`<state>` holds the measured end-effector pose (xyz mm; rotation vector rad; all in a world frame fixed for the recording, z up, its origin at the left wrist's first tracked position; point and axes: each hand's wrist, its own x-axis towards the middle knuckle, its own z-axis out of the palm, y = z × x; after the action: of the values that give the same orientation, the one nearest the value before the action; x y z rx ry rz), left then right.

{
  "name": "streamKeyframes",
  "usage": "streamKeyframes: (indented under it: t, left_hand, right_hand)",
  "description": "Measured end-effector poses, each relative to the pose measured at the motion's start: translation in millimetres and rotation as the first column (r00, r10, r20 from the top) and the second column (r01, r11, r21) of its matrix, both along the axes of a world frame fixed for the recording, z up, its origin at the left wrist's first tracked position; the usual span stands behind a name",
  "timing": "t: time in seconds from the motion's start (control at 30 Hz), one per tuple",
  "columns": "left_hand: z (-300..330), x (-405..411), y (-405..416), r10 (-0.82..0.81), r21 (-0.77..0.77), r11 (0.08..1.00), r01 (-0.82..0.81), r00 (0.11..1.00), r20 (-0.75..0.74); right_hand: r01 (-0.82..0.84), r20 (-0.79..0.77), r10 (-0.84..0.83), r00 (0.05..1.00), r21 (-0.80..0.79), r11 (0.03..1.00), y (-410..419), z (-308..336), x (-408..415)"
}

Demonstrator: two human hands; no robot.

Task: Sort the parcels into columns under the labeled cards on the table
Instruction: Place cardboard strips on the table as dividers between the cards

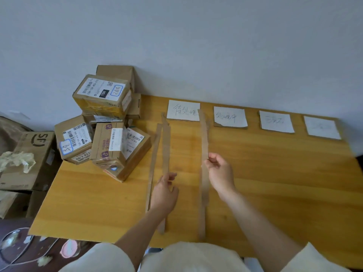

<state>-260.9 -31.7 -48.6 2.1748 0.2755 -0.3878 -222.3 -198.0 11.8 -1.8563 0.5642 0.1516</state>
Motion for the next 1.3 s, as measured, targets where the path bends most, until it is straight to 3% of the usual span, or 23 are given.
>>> streamKeyframes:
  t: [0.33,0.67,0.9,1.3]
  left_hand:
    - [-8,-9,-92,-0.287,0.162,0.939,0.302,0.951,-0.113]
    - [-17,-19,-123,-0.192,0.257,0.934,0.249,0.955,-0.225]
    - [-20,-24,-132,-0.157,0.296,0.929,0.223,0.96,-0.231]
    - [-19,-26,-137,-0.118,0.343,0.917,0.201,0.961,-0.25]
  right_hand:
    - [0.119,-0.076,-0.126,0.989,-0.085,0.989,-138,-19,-33]
    - [0.241,-0.289,-0.247,0.925,-0.055,0.969,-194,-66,-46]
    - [0.175,-0.356,-0.189,0.915,-0.071,0.982,-210,-79,-40]
    - [0.023,-0.337,-0.089,0.937,-0.196,0.98,-215,-95,-42]
